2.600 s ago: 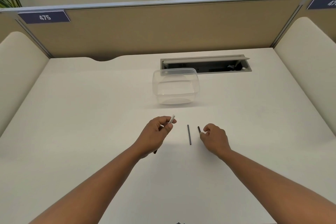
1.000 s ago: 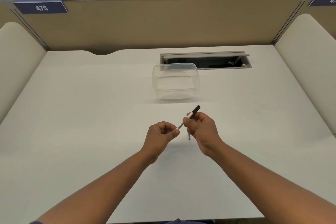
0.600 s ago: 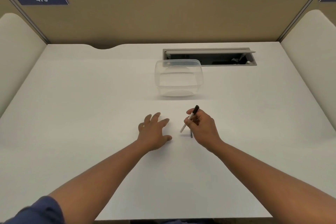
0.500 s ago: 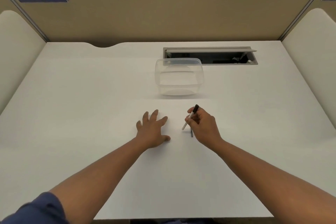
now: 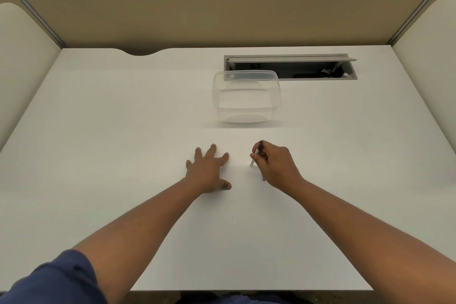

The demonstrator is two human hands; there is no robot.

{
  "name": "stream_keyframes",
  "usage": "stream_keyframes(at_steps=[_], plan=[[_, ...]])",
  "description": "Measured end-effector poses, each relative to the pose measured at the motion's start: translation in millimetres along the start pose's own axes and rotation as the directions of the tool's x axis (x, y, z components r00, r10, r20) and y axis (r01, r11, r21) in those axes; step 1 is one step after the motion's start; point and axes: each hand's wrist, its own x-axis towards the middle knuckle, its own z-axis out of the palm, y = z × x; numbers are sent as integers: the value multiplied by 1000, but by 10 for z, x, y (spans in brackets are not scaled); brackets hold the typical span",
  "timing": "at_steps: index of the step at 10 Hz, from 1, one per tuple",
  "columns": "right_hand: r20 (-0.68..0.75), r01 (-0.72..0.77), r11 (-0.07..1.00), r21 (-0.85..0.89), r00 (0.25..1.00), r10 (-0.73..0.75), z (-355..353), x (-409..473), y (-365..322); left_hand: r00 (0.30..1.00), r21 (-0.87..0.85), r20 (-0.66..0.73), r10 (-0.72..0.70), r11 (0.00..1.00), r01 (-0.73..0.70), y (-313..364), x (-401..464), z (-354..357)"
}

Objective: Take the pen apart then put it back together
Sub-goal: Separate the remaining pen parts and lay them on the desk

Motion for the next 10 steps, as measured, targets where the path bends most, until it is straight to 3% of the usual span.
stream_keyframes(at_steps=[8,9,10], plan=[[-36,-2,999,41,999,4,-37,-8,-71,1000,-26,-3,-3,1000,3,22,-14,-14],[-36,5,999,46,999,-3,-60,13,-92,1000,-53,-5,-7,999,7,32,-18,-20],[-30,13,1000,28,999,-13,-80,23,-125,992,-207,-113,53,975,-76,100,-37,-24]])
